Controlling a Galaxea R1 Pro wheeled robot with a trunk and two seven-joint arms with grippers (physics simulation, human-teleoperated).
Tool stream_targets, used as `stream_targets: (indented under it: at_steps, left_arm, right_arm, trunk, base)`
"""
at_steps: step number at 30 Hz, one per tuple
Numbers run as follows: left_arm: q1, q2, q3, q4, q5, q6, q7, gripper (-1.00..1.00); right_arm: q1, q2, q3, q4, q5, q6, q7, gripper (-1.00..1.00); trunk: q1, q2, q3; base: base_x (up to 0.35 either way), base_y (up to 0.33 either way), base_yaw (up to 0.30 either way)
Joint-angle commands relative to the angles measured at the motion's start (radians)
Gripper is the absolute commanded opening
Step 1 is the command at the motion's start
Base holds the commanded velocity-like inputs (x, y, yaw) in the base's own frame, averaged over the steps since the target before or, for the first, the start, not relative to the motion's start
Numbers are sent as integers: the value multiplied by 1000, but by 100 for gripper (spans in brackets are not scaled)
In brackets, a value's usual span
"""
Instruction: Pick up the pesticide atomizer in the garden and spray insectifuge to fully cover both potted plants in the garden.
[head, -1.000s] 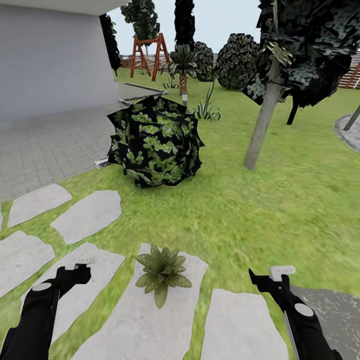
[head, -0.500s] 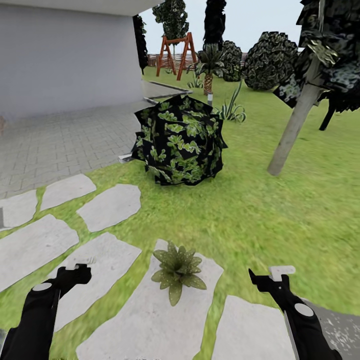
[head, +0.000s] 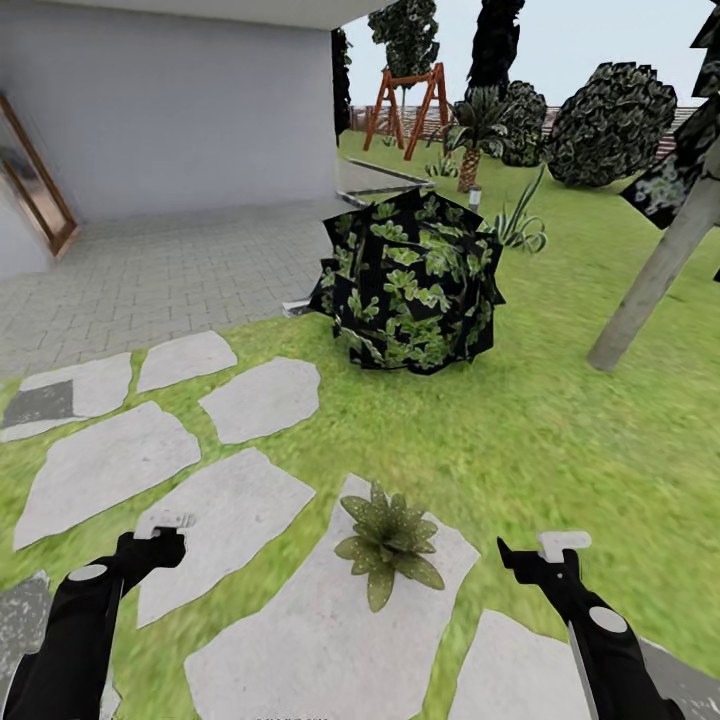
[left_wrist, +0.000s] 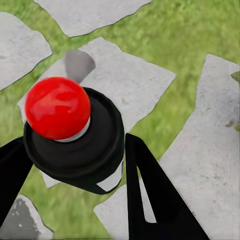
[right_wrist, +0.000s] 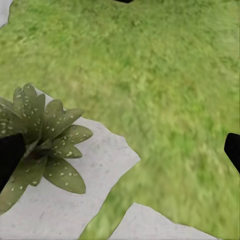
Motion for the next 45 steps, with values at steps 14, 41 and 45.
stream_targets:
  at_steps: [14,41,45]
  left_arm:
    - [-1,-1,3,-1,-9,2,-7,-100]
    - [-1,-1,-21,-1,-9,2,-6,-100]
    - [-1,-1,-22,-1,-9,2,-7,-100]
  right_arm:
    - [-1,1,-4,-2,8,3,7,100]
    - [-1,1,-4,-2,8,3,6,100]
    - [-1,1,-4,-1,8,4,6,100]
  trunk:
    - [0,-1,-1]
    - [0,-1,-1]
    - [0,-1,-1]
  base:
    - [0,0,295]
    - [0,0,297]
    - [0,0,298]
